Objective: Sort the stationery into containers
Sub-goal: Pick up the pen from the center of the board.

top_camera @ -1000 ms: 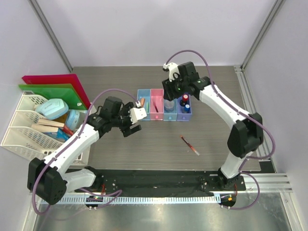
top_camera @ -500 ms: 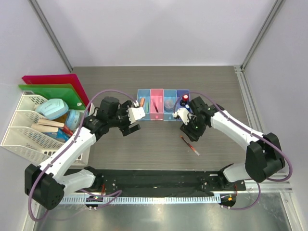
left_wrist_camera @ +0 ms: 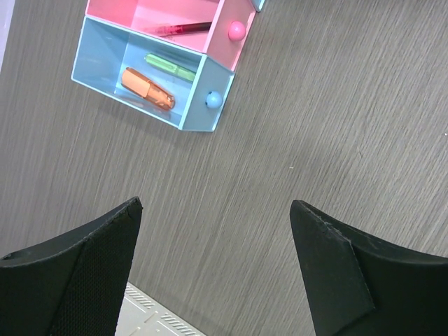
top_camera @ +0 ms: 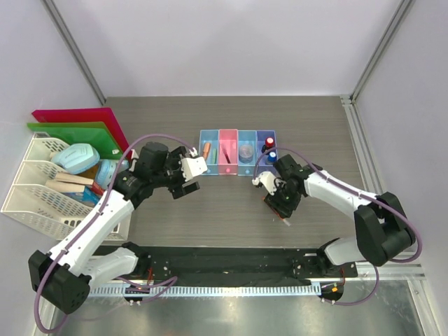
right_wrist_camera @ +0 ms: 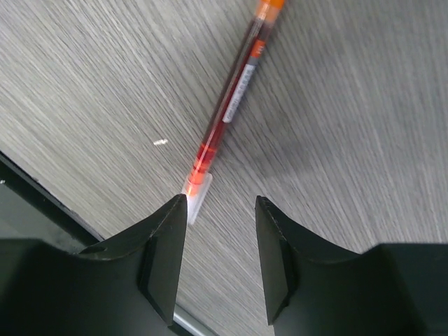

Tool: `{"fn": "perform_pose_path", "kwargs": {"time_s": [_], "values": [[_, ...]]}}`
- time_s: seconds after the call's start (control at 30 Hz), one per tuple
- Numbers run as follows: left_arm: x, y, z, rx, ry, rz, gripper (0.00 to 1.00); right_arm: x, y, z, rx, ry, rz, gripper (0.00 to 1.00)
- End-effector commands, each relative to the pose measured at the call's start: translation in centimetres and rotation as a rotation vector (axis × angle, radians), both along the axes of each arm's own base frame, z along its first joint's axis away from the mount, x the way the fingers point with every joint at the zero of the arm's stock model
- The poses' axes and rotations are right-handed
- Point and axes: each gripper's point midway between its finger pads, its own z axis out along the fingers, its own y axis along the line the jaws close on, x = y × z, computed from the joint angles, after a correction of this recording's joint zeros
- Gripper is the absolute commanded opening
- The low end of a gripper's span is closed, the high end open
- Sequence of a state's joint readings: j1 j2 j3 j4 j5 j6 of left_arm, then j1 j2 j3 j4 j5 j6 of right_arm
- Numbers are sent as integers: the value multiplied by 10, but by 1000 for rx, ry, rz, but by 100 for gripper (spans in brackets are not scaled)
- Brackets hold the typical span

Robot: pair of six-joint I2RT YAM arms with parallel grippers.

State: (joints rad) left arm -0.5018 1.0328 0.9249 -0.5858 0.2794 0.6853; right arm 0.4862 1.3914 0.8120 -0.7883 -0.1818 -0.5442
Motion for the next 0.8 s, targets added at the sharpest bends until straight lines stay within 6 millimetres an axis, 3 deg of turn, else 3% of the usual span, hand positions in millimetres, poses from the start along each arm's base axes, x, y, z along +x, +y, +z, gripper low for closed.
{"fn": "perform_pose_path", "kwargs": {"time_s": [0.0,0.23,0.3,0.33,0.4,0.5,0.63,0.73,0.77], "values": [[0,2,18,-12,-41,8,87,-3,9,-16,7,-6,-15,47],[1,4,15,0,-42,17,87,-7,10,-32,-64,-26,5,40],[2,4,16,0,-46,17,87,-6,9,-36,-84,-36,3,31],[3,3,16,-1,-46,18,87,-6,9,-38,-93,-36,1,14],[4,3,16,-4,-47,21,87,0,4,-42,-127,-59,-15,1],[6,0,14,-14,-43,22,89,12,-3,-40,-163,-127,-28,1],[5,-13,-5,-37,55,-3,91,39,-11,-16,-208,-294,-40,1],[-3,-26,-11,-65,155,-53,89,63,-13,18,-227,-457,-33,1],[-6,-28,-21,-55,220,-61,88,71,-12,29,-226,-509,-18,1]]}}
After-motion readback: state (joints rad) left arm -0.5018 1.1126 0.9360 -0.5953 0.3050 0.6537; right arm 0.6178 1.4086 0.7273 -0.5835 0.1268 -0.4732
